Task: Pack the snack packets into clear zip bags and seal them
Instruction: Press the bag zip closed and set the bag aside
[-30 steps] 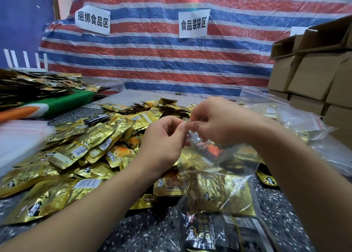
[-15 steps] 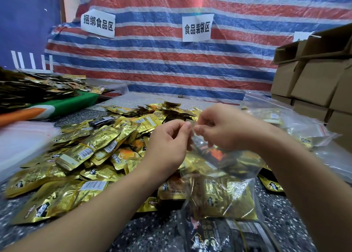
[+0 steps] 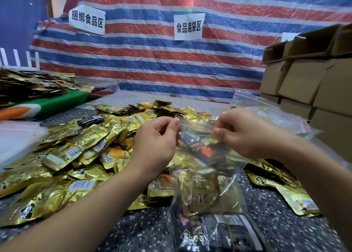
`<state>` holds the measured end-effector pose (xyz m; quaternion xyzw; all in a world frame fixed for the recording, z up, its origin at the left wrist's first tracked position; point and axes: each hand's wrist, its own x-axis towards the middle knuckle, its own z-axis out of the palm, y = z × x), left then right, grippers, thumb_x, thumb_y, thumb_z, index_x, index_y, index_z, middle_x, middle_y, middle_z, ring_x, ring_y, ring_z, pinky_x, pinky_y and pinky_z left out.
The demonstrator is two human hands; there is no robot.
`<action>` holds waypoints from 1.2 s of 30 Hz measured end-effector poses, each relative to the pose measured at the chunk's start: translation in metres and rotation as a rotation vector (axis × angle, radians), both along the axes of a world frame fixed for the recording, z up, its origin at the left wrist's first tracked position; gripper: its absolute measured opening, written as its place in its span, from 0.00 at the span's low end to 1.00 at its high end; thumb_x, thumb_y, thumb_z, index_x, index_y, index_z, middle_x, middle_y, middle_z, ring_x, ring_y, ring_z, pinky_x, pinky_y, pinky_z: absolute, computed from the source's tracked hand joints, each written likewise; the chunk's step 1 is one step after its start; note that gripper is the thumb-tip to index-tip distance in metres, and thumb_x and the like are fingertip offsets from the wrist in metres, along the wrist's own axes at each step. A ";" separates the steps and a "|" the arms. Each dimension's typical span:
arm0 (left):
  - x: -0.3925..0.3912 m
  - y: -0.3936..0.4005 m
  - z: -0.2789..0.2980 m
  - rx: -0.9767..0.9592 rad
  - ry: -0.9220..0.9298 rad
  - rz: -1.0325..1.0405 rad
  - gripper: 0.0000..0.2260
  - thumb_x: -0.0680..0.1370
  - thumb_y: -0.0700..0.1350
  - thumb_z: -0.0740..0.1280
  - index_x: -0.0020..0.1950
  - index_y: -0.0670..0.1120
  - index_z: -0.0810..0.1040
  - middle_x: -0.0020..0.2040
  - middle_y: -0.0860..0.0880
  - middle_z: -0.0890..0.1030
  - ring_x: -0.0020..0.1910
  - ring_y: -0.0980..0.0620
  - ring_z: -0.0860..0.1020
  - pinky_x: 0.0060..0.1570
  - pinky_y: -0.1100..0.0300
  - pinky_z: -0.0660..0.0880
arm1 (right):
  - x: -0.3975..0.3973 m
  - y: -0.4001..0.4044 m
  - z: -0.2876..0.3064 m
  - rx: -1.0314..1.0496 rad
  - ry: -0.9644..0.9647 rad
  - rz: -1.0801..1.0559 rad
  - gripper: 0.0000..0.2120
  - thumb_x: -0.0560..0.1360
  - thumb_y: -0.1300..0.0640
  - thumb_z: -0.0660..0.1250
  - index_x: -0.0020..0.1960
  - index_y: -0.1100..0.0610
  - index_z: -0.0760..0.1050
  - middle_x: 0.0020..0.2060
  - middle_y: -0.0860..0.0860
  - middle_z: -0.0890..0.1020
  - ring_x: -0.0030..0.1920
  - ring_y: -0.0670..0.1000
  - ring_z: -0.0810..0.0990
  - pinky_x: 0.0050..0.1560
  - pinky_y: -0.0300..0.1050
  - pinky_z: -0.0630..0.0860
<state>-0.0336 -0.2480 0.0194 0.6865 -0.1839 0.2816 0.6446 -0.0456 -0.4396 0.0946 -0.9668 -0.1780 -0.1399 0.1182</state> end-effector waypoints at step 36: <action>0.007 0.001 -0.008 -0.065 0.111 -0.047 0.12 0.83 0.45 0.60 0.44 0.45 0.79 0.29 0.52 0.78 0.29 0.55 0.76 0.29 0.64 0.74 | -0.002 -0.067 -0.054 0.445 -0.230 0.051 0.10 0.79 0.53 0.66 0.38 0.49 0.76 0.32 0.47 0.81 0.28 0.50 0.75 0.30 0.45 0.71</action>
